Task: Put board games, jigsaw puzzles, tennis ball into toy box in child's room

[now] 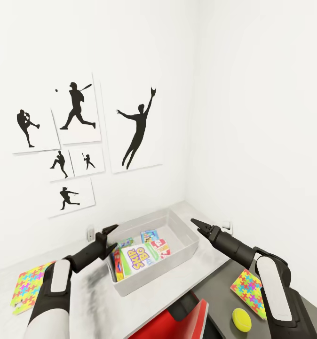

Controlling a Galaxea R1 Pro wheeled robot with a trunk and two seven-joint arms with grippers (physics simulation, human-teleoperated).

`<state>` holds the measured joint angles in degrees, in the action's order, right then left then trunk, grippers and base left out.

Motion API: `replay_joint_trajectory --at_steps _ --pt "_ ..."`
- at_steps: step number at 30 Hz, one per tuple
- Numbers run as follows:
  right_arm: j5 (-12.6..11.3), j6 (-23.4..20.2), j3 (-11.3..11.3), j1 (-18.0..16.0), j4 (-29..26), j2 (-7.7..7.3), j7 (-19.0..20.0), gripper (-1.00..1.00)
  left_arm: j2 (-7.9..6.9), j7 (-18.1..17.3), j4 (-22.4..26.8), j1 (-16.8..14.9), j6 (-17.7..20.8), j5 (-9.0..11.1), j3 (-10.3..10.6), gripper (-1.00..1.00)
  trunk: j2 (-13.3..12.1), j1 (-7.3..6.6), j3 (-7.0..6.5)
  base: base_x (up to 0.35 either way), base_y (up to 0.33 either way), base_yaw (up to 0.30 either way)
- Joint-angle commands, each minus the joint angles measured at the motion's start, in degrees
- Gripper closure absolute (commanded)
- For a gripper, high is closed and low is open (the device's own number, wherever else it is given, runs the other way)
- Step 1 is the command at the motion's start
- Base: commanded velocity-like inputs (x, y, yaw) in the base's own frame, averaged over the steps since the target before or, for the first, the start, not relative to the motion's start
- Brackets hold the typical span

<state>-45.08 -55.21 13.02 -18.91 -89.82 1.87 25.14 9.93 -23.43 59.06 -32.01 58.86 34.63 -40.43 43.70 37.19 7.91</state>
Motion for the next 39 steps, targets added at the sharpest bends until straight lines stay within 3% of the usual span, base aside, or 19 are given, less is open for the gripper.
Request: replay_joint_trajectory --at_steps 1,9,11,14,17,20,22,24,26,28,31,34,36,39 --pt "0.34 -0.34 0.16 -0.07 -0.01 0.06 0.42 -1.00 0.06 -0.46 0.44 -0.10 0.40 -0.20 -0.20 -1.00 0.08 0.02 0.10 0.000 0.000 0.000" --pt "0.34 -0.34 0.16 -0.06 -0.01 0.06 0.41 -1.00 0.06 -0.78 1.25 -0.14 0.60 0.51 0.18 -1.00 0.08 0.02 0.10 0.000 0.000 0.000" --pt "0.34 -0.36 0.16 -0.07 -0.01 0.06 0.42 -1.00 0.06 -0.86 1.70 -0.18 0.91 0.52 1.28 -1.00 0.08 0.02 0.10 0.000 0.000 0.000" --pt "0.34 -0.41 0.16 -0.07 -0.01 0.06 0.49 -1.00 -0.04 -0.98 4.60 -0.23 1.12 0.56 4.64 -1.00 0.08 0.02 0.10 0.000 0.000 0.000" --pt "0.33 -0.42 0.16 -0.07 -0.01 0.06 0.55 -1.00 -4.23 -1.26 8.91 -0.19 1.14 1.83 8.42 -1.00 0.08 0.02 0.10 0.000 0.000 0.000" --pt "0.28 -0.43 0.16 -0.07 -0.02 0.06 0.60 -1.00 -10.33 -1.71 11.06 -0.16 1.14 7.10 13.20 -1.00 0.08 0.02 0.10 0.000 0.000 0.000" --pt "0.28 -0.46 0.16 -0.07 -0.01 0.04 0.66 -1.00 -16.11 -1.81 11.35 -0.12 1.14 11.25 17.43 -1.00 0.08 0.02 0.10 0.000 0.000 0.000" --pt "0.26 -0.49 0.16 -0.07 -0.04 0.00 0.73 -1.00 -22.98 -2.00 11.26 0.09 1.14 14.25 21.93 -1.00 0.08 0.02 0.10 0.000 0.000 0.000" --pt "0.26 -0.50 0.16 -0.07 -0.07 -0.02 0.73 -1.00 -29.52 -3.08 10.63 0.92 1.14 15.89 24.86 -1.00 0.08 0.02 0.10 0.000 0.000 0.000" --pt "0.26 -0.51 0.16 -0.07 -0.07 -0.02 0.73 -1.00 -33.82 -5.75 8.94 1.65 1.14 16.53 26.16 -1.00 0.08 0.02 0.10 0.000 0.000 0.000" --pt "0.26 -0.51 0.16 -0.07 -0.09 -0.03 0.76 -1.00 -38.58 -11.96 4.96 2.43 1.14 16.30 26.74 -1.00 0.08 0.02 0.10 0.000 0.000 0.000" --pt "0.26 -0.51 0.16 -0.07 -0.09 -0.03 0.78 -1.00 -42.28 -17.41 2.78 3.12 1.14 16.22 27.01 -1.00 0.08 0.02 0.10 0.000 0.000 0.000" --pt "0.26 -0.51 0.16 -0.07 -0.10 -0.03 0.78 -1.00 -43.72 -20.64 2.04 3.45 1.01 16.08 27.10 -1.00 0.08 0.02 0.10 0.000 0.000 0.000" --pt "0.26 -0.51 0.16 -0.07 -0.10 -0.05 0.78 -1.00 -44.54 -22.61 1.47 3.70 0.94 15.93 27.14 -1.00 0.08 0.02 0.10 0.000 0.000 0.000"
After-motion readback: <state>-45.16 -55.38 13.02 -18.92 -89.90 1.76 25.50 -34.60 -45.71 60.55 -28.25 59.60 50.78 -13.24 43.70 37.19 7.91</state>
